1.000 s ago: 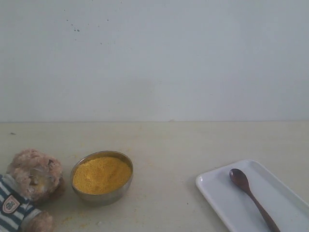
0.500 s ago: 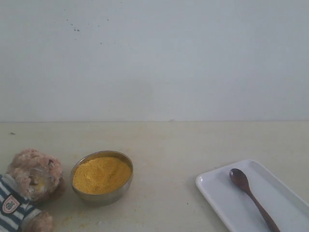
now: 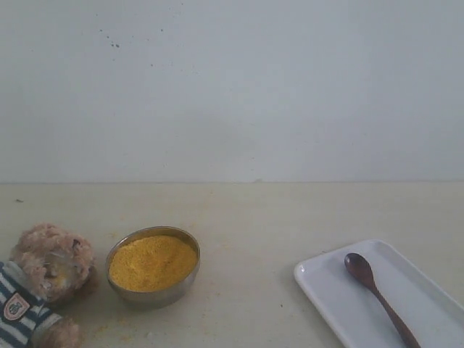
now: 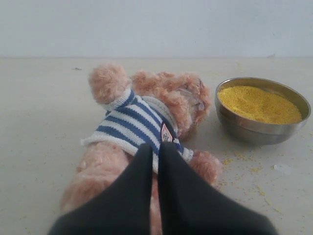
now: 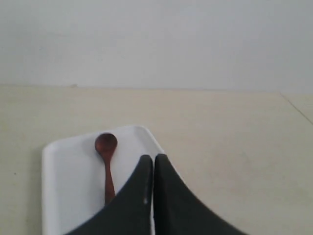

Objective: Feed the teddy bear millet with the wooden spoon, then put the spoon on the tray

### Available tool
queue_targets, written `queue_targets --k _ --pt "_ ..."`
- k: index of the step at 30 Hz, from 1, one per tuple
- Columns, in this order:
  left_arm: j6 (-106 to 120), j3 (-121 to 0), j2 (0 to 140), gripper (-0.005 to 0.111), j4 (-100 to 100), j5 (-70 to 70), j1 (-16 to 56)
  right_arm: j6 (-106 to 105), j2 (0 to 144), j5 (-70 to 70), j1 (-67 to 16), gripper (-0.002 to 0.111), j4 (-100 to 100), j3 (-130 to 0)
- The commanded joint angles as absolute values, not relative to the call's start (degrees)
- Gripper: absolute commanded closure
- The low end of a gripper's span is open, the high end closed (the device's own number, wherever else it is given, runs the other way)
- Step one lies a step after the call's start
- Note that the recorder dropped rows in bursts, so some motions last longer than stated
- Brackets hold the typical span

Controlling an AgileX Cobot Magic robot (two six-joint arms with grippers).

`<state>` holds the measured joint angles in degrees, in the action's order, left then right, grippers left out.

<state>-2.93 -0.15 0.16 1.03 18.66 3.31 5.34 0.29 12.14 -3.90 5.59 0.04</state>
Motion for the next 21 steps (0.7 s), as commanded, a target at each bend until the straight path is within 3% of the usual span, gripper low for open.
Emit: queue_targets --k 1,21 --pt "-3.45 0.00 0.00 0.103 1.06 18.65 3.05 2.65 0.00 20.85 -2.74 0.108 5.92 0.00" --pt "-3.34 0.00 0.00 0.103 1.06 18.44 3.05 2.29 0.00 20.85 -2.74 0.108 5.96 0.00"
